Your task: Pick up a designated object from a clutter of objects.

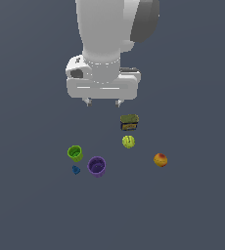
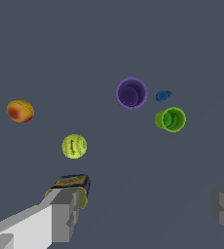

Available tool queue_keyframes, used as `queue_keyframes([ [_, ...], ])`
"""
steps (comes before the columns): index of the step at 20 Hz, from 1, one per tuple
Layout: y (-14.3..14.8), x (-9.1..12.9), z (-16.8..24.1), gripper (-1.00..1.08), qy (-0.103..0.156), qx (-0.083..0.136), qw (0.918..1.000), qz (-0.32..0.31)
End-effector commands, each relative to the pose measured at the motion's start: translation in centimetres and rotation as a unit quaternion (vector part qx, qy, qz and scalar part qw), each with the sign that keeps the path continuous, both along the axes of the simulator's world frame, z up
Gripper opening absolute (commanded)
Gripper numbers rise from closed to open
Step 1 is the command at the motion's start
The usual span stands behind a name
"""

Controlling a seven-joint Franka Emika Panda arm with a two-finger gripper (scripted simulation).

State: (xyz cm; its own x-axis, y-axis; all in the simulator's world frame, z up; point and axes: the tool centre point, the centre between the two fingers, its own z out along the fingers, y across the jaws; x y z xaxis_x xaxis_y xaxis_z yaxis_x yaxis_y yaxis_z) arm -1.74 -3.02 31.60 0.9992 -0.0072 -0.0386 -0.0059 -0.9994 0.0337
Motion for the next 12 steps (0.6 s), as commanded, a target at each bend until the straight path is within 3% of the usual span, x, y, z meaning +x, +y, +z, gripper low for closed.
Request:
queue_keyframes([
  [1, 0.0, 0.0, 0.0, 1.00, 0.000, 0.000, 1.0000, 0.001],
  [12, 3.2, 2.5, -2.9, 1.00, -0.002, -0.005, 0.9991, 0.041],
])
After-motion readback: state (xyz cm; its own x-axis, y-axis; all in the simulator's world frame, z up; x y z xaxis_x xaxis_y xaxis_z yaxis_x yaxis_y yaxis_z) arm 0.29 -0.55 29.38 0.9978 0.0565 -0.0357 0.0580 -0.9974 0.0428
